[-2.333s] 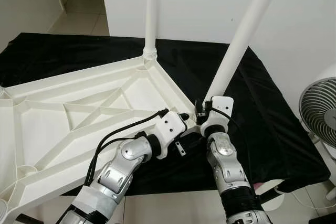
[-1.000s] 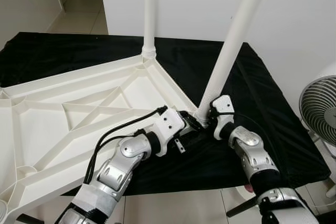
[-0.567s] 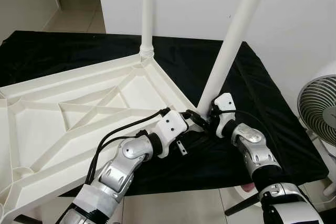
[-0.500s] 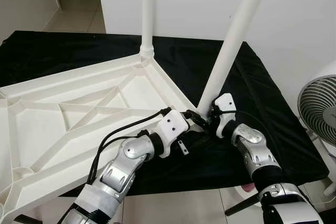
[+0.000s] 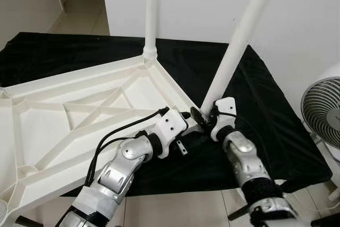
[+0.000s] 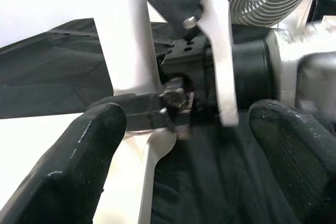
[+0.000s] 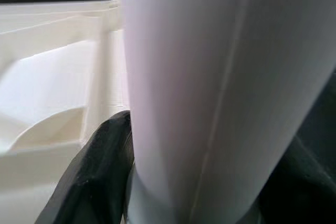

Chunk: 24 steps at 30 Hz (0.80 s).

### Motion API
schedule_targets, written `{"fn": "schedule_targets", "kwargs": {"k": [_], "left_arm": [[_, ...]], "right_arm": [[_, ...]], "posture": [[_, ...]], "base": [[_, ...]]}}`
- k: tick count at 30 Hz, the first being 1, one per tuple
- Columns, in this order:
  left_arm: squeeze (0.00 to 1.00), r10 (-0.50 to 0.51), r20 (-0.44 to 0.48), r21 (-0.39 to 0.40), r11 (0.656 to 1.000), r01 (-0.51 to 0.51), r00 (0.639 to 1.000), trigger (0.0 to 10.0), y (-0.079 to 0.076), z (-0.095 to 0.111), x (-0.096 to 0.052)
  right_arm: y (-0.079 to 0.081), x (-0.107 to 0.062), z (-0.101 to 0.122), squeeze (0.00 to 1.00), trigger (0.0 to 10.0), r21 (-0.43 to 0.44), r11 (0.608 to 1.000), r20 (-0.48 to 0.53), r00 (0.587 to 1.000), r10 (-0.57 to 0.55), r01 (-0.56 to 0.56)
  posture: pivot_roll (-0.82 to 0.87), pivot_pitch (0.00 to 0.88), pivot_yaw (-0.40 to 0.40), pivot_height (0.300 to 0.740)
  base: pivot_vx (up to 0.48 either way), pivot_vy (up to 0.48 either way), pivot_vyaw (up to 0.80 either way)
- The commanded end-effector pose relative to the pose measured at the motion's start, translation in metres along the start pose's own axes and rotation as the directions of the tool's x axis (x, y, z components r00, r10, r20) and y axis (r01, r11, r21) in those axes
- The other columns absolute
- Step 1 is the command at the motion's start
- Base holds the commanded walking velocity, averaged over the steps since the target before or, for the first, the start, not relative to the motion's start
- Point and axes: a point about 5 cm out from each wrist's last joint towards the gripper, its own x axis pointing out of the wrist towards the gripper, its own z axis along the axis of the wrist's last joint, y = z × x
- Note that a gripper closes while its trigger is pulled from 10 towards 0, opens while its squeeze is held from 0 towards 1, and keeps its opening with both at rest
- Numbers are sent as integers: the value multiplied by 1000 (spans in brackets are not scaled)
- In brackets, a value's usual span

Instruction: Building children table

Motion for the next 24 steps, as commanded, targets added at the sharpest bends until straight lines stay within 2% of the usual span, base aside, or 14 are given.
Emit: {"fn": "schedule_targets", "kwargs": {"k": [1, 3, 5, 6, 15, 16, 18, 19, 20, 24], "left_arm": [[0, -30, 6, -4, 1000, 30, 1000, 10000, -4, 1, 1], [0, -37, 7, -4, 999, 37, 999, 10000, -5, 1, 2], [0, -38, 8, -5, 999, 38, 999, 10000, -6, 1, 3], [0, -41, 8, -6, 999, 41, 999, 10000, -6, 1, 3], [0, -48, 7, -5, 999, 48, 999, 10000, -6, 1, 3], [0, -48, 6, -3, 999, 48, 999, 10000, -6, 1, 3], [0, -48, 6, -2, 999, 48, 999, 10000, -6, 1, 3], [0, -47, 6, -1, 999, 47, 999, 10000, -6, 1, 3], [0, -47, 6, -1, 999, 47, 999, 10000, -6, 1, 3], [0, -44, 5, -2, 999, 44, 999, 10000, -5, 1, 2]], "right_arm": [[-7, -7, -13, 0, 0, 18, 992, -65, 990, -122, 124], [0, -12, -10, 0, 0, 73, 972, -38, 975, -219, 222], [2, -14, -10, 0, 0, 90, 965, -34, 969, -245, 247], [9, -16, -6, 0, 0, 101, 957, -33, 962, -271, 273], [10, -18, -4, 0, 0, 99, 957, -46, 962, -270, 273], [11, -17, -3, 0, 3098, 92, 965, -31, 969, -244, 246], [12, -17, -2, 0, 3098, 91, 967, -25, 971, -239, 240], [13, -17, -2, 1000, 10000, 102, 968, -23, 974, -227, 228], [13, -17, -1, 1000, 10000, 112, 969, -23, 975, -220, 222], [0, -12, 8, 1000, 10000, 116, 982, 28, 988, -152, 148]], "posture": [[115, 24, -56, 740], [111, 19, -56, 740], [111, 19, -56, 740], [106, 14, -56, 740], [108, 2, -58, 740], [108, 2, -58, 740], [108, 2, -58, 740], [108, 2, -58, 740], [108, 2, -58, 740], [112, 0, -59, 740]], "base": [[0, 0, 0], [0, 0, 0], [0, 0, 0], [0, 0, 0], [0, 0, 0], [0, 0, 0], [0, 0, 0], [0, 0, 0], [0, 0, 0], [0, 0, 0]]}}
